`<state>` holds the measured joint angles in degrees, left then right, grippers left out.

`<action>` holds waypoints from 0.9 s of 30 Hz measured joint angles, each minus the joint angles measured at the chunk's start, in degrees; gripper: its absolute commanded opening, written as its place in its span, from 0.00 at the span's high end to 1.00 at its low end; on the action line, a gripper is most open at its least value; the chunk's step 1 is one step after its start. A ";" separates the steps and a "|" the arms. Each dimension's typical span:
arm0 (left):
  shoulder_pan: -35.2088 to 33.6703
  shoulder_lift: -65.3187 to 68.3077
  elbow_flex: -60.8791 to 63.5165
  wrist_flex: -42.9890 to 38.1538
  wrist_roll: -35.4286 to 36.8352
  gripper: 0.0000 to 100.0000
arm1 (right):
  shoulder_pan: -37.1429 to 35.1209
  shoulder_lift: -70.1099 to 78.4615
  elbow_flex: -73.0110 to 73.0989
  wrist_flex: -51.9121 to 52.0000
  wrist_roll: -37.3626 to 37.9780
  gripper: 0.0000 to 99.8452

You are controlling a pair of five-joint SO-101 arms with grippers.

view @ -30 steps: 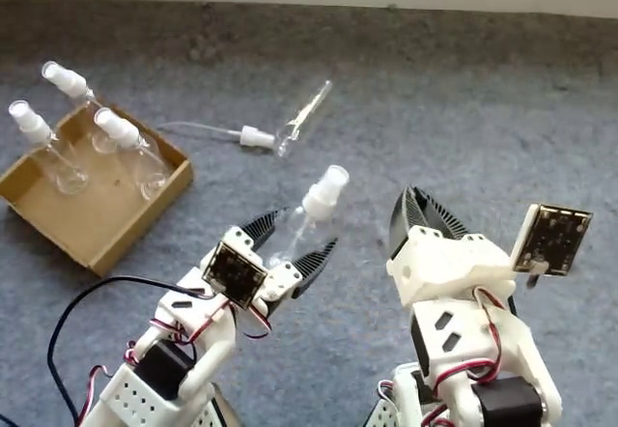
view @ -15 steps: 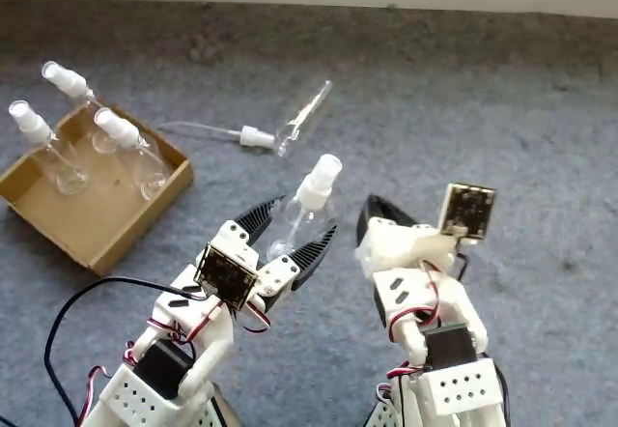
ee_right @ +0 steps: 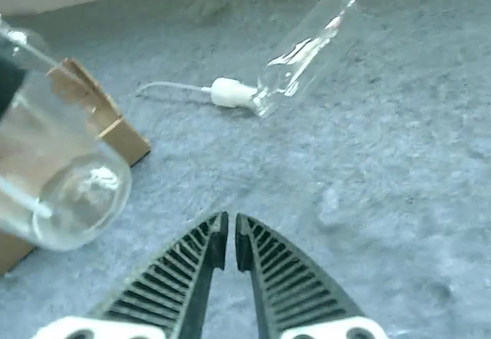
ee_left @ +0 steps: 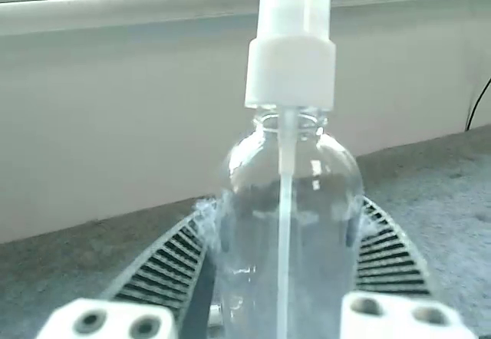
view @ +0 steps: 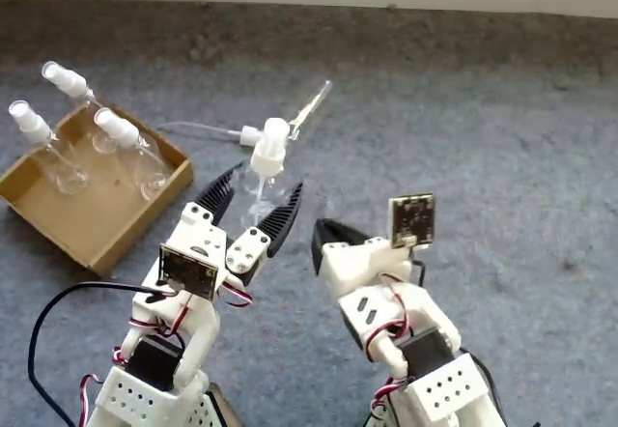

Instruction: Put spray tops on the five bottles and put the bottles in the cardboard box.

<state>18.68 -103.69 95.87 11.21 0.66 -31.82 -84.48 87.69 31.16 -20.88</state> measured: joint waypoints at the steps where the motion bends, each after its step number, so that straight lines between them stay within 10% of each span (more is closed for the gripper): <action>1: -0.09 0.00 0.00 -0.35 0.00 0.92 | -1.58 0.00 0.79 0.00 0.00 0.99; 13: -0.18 0.00 0.00 -4.31 0.70 0.92 | -16.53 0.00 2.37 -1.41 1.32 0.99; 27: -0.18 0.00 0.00 -4.31 13.19 0.92 | -17.58 0.00 8.18 -22.68 13.63 0.99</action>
<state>18.51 -103.69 95.87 6.90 13.85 -49.41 -84.48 95.87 8.48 -7.25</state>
